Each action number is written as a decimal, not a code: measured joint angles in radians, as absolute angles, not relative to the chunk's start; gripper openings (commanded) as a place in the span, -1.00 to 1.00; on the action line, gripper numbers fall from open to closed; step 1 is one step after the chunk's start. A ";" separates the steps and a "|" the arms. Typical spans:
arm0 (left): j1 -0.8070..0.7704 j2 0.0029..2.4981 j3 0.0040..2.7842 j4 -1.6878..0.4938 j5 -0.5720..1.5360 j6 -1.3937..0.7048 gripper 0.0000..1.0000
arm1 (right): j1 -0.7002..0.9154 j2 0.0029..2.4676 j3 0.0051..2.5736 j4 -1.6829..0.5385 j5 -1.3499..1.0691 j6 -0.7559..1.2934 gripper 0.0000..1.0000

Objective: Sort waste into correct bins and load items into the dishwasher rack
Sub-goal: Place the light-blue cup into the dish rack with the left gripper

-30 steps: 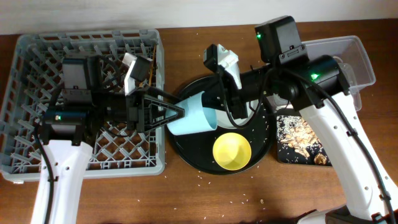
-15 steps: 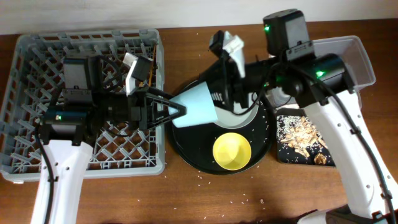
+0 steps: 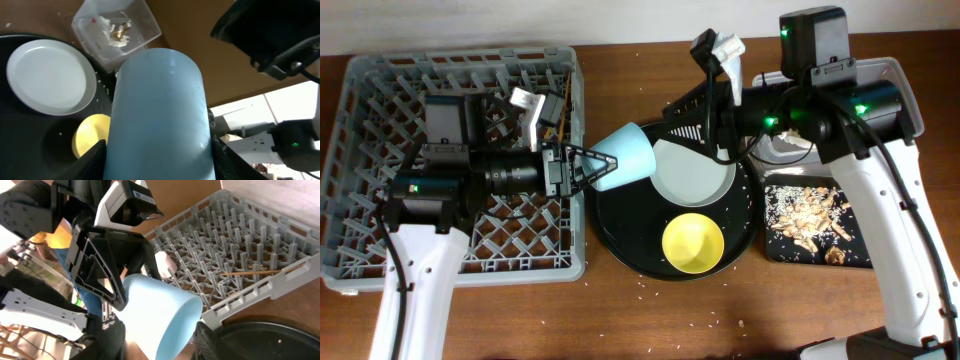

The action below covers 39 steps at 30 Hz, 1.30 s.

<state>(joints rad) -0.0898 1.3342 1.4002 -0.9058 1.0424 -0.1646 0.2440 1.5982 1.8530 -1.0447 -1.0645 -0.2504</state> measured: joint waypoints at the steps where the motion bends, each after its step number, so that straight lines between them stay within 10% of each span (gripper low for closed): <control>1: -0.090 1.334 1.400 -0.933 1.000 -0.167 -0.13 | 0.244 1.598 1.853 -1.050 -1.040 -0.233 0.07; 12: -0.014 1.334 1.401 -1.168 -0.088 -0.376 -0.12 | 0.244 1.598 1.853 -1.248 -0.658 -0.030 0.13; 32: 0.120 1.673 1.401 -1.122 -0.030 -0.410 -0.01 | 0.244 1.608 1.853 -1.287 -0.583 -0.022 0.16; 34: 0.120 1.705 1.401 -1.112 -0.025 -0.410 0.13 | 0.244 1.608 1.853 -1.287 -0.579 -0.022 0.16; 37: 0.118 1.738 1.401 -1.116 -0.015 -0.414 0.98 | 0.244 1.608 1.853 -1.287 -0.575 -0.022 0.16; 39: 0.119 1.740 1.400 -1.121 -0.023 -0.416 0.98 | 0.244 1.608 1.853 -1.288 -0.575 -0.022 0.16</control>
